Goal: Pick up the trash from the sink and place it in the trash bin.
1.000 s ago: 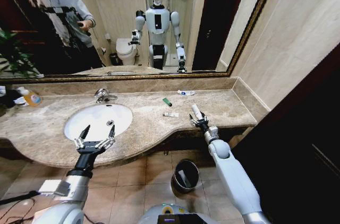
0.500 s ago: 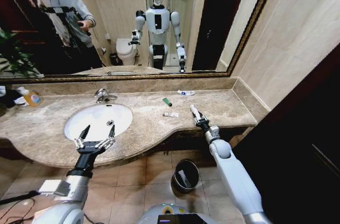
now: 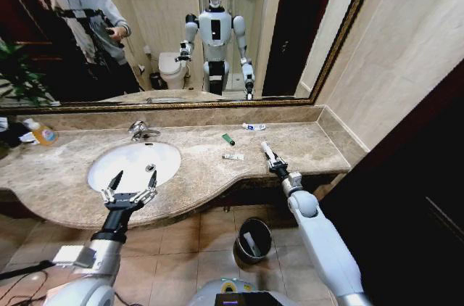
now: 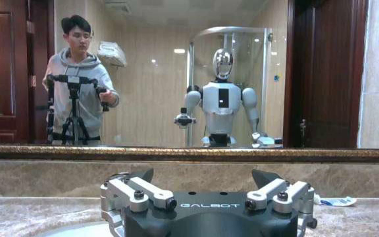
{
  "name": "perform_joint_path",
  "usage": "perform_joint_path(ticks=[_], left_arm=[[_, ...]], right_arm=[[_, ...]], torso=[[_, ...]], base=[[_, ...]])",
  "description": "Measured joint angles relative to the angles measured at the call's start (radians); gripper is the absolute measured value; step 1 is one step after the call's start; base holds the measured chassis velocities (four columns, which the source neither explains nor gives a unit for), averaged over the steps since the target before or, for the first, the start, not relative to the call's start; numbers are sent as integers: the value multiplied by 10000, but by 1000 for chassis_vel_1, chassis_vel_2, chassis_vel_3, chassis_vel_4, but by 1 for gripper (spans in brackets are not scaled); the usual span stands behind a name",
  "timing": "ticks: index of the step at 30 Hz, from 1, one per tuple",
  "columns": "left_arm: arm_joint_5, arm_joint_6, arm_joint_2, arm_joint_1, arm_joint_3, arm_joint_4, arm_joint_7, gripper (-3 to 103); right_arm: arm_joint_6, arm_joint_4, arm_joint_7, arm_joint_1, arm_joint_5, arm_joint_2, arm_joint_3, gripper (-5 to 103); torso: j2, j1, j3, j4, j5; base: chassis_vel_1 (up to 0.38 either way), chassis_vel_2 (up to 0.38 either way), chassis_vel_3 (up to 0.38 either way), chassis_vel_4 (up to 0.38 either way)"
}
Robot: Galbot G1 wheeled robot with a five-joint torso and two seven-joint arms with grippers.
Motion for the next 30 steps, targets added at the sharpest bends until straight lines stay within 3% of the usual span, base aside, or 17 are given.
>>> perform_joint_path(ticks=[9,16,24,30], left_arm=[[0,0,-1,0,0,0,0,100],[0,0,0,0,-1,0,0,100],[-1,0,0,0,0,0,0,100],[0,0,0,0,0,0,0,100]], right_arm=[[-290,2445,2,-1575,1610,-812,378,27],[-272,3595,-8,-3037,1917,-999,722,27],[802,4054,-259,-5442,2126,-1133,1013,27],[1640,3896,-478,-6888,1528,-952,1030,27]], torso=[[2,-1,-1,0,-1],[2,-1,-1,0,-2],[2,-1,-2,0,0],[3,-2,-1,-1,-1]], base=[[0,0,0,0],[0,0,0,0],[0,0,0,0],[0,0,0,0]])
